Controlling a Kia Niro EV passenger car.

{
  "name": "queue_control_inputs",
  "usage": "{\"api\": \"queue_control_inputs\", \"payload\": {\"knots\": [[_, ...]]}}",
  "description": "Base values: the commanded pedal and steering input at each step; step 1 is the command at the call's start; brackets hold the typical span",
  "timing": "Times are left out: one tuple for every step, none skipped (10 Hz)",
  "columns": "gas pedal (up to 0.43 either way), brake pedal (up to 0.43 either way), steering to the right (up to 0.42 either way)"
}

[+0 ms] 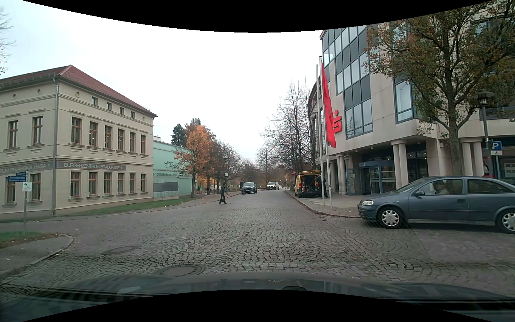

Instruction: Follow the waypoints while adhering to traffic rules and regulations

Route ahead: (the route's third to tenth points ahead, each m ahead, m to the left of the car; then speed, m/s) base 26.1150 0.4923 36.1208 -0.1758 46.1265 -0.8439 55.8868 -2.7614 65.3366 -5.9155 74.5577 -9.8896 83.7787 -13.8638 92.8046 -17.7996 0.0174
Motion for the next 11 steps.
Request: {"api": "queue_control_inputs", "payload": {"knots": [[0.0, 0.354, 0.026], [0.0, 0.354, 0.026], [0.0, 0.348, 0.026], [0.0, 0.348, 0.026], [0.0, 0.348, 0.026], [0.0, 0.348, 0.026], [0.0, 0.348, 0.026], [0.0, 0.348, 0.026], [0.0, 0.348, 0.026], [0.0, 0.348, 0.026], [0.0, 0.348, 0.026]]}}
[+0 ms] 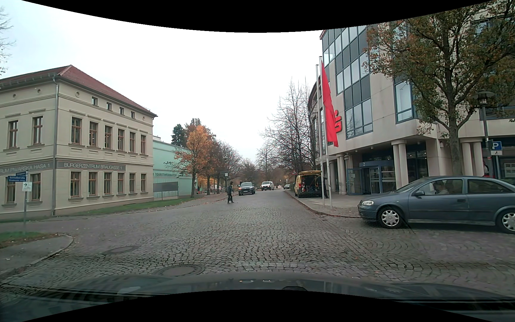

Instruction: Follow the waypoints while adhering to traffic rules and regulations

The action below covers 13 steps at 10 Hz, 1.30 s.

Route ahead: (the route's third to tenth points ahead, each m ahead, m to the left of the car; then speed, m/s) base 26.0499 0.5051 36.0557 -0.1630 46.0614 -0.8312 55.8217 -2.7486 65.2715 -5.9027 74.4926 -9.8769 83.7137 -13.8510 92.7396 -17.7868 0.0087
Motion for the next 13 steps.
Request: {"api": "queue_control_inputs", "payload": {"knots": [[0.0, 0.348, 0.026], [0.0, 0.348, 0.026], [0.0, 0.348, 0.026], [0.0, 0.348, 0.026], [0.0, 0.348, 0.026], [0.0, 0.348, 0.026], [0.0, 0.348, 0.026], [0.0, 0.348, 0.026], [0.0, 0.348, 0.026], [0.0, 0.348, 0.026], [0.0, 0.348, 0.026], [0.0, 0.348, 0.026], [0.0, 0.348, 0.026]]}}
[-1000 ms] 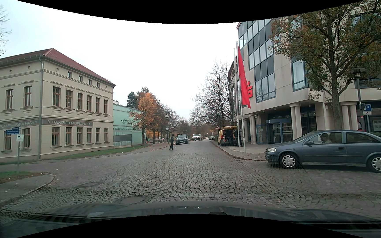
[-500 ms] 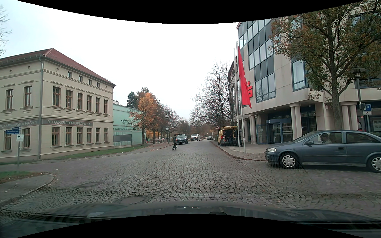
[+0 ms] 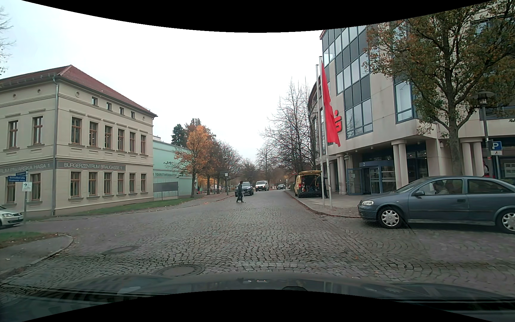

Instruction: Follow the waypoints while adhering to traffic rules and regulations

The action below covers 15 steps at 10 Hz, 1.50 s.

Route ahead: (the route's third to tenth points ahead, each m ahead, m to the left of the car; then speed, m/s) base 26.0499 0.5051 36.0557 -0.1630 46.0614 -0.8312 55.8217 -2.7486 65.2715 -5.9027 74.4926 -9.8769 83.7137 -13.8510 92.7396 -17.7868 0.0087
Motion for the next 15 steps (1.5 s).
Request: {"api": "queue_control_inputs", "payload": {"knots": [[0.0, 0.348, 0.026], [0.0, 0.348, 0.026], [0.0, 0.348, 0.026], [0.0, 0.348, 0.026], [0.0, 0.348, 0.026], [0.0, 0.348, 0.026], [0.0, 0.348, 0.026], [0.0, 0.348, 0.026], [0.0, 0.348, 0.026], [0.0, 0.348, 0.026], [0.0, 0.348, 0.026], [0.0, 0.348, 0.026], [0.0, 0.348, 0.026], [0.0, 0.348, 0.026], [0.0, 0.348, 0.026]]}}
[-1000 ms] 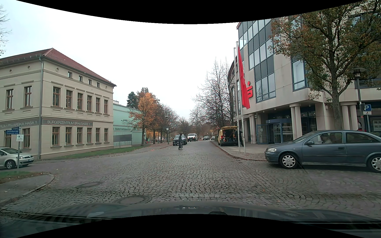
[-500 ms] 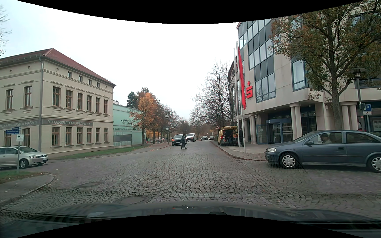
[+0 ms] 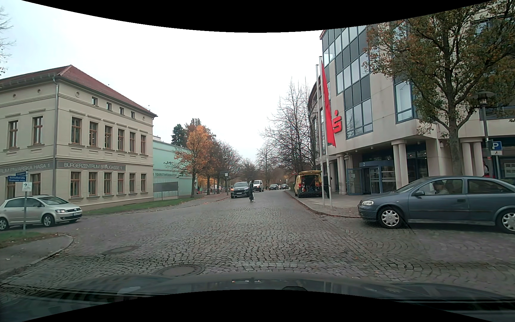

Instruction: Follow the waypoints while adhering to traffic rules and regulations

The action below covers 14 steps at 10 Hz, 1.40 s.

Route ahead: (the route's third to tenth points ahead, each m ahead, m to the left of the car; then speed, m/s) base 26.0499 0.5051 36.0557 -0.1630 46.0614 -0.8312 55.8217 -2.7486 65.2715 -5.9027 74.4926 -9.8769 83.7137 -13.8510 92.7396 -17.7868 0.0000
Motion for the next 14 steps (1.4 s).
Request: {"api": "queue_control_inputs", "payload": {"knots": [[0.0, 0.348, 0.026], [0.0, 0.348, 0.026], [0.0, 0.348, 0.026], [0.0, 0.348, 0.026], [0.0, 0.348, 0.026], [0.0, 0.348, 0.026], [0.0, 0.348, 0.026], [0.0, 0.341, 0.026], [0.0, 0.341, 0.026], [0.0, 0.348, 0.026], [0.0, 0.348, 0.026], [0.0, 0.348, 0.026], [0.0, 0.348, 0.026], [0.0, 0.348, 0.026]]}}
